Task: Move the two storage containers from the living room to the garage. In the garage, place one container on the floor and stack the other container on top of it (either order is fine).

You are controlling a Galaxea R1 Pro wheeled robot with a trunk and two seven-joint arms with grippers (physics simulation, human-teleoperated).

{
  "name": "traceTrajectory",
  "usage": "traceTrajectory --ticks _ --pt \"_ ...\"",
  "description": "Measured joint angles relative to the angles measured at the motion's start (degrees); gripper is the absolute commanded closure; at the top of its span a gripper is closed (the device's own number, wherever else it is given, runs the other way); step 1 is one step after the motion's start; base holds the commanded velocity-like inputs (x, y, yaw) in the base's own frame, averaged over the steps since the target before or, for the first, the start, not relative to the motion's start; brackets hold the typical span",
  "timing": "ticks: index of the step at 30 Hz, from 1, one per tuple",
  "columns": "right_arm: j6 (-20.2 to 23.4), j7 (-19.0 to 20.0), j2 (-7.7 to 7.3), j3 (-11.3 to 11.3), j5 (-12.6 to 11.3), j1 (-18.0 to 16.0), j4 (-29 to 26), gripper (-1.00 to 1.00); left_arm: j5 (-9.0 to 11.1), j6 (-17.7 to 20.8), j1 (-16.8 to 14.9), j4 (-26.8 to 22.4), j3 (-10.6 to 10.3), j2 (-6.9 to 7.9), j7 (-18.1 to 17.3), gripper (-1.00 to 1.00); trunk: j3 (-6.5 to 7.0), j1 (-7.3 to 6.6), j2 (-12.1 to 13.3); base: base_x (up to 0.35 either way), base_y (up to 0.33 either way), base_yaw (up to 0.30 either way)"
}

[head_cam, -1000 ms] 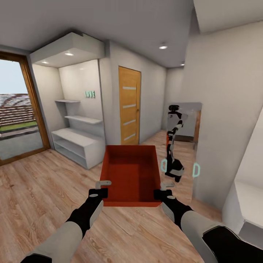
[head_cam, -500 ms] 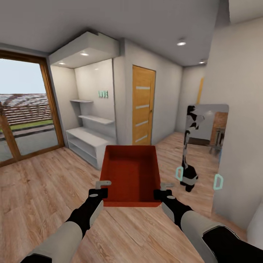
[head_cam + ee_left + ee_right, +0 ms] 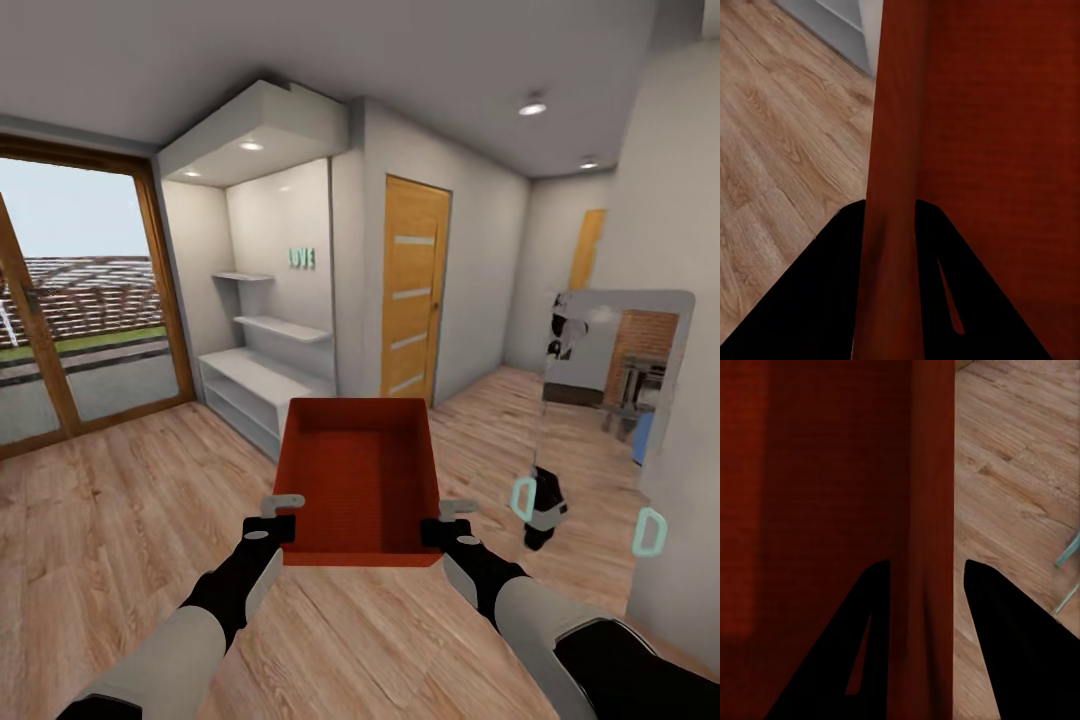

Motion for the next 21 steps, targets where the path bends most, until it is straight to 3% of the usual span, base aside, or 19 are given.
traceTrajectory --ticks 21 --pt "-0.3 0.0 -0.02 0.0 0.0 0.0 0.0 1.0 0.0 -0.3 0.0 0.0 0.0 -0.01 0.0 1.0 0.0 -0.01 0.0 0.255 0.0 0.0"
